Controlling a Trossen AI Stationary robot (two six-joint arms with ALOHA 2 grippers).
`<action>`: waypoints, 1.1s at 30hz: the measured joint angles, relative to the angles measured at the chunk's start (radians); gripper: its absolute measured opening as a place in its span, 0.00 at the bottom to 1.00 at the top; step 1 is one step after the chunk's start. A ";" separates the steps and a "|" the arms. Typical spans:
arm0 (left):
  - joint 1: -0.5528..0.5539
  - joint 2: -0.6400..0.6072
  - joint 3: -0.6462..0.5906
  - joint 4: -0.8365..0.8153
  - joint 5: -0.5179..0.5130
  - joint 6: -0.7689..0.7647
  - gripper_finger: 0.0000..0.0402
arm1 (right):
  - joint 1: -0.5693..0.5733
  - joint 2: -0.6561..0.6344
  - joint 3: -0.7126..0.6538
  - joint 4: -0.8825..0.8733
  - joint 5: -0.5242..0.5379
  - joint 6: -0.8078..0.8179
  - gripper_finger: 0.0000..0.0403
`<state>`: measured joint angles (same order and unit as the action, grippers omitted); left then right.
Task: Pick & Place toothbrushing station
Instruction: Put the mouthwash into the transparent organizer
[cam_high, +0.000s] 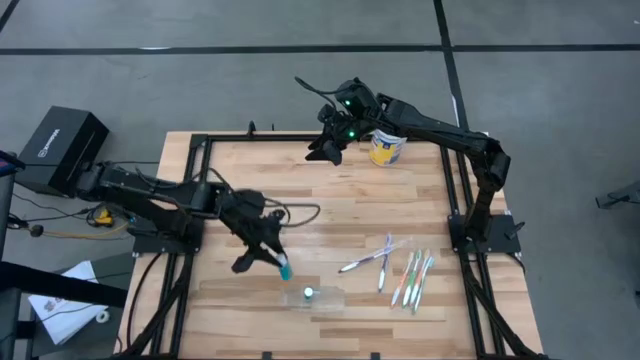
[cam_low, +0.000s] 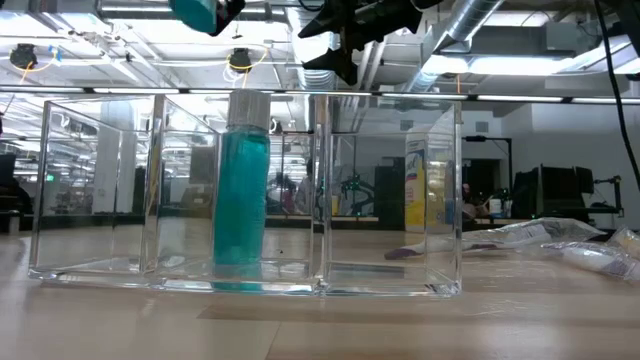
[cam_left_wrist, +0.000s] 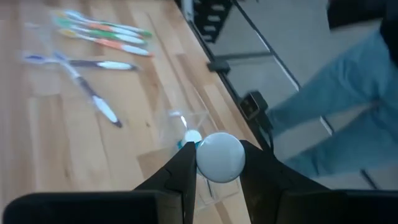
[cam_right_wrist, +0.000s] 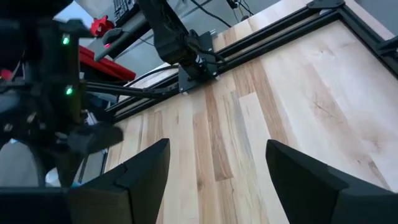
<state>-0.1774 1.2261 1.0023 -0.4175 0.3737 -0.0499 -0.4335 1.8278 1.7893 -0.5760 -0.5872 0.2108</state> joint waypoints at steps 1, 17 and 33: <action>-0.011 0.011 0.000 0.001 0.000 0.016 0.21 | 0.000 0.000 0.000 0.000 0.008 0.000 0.63; -0.078 0.305 0.251 0.002 -0.083 0.072 0.21 | 0.041 0.000 0.000 -0.029 0.009 -0.056 0.63; -0.131 0.476 0.329 -0.011 -0.138 0.037 0.21 | 0.080 0.000 0.000 -0.039 0.008 -0.083 0.63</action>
<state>-0.3080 1.7021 1.3309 -0.4285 0.2361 -0.0127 -0.3531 1.8278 1.7893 -0.6153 -0.5790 0.1281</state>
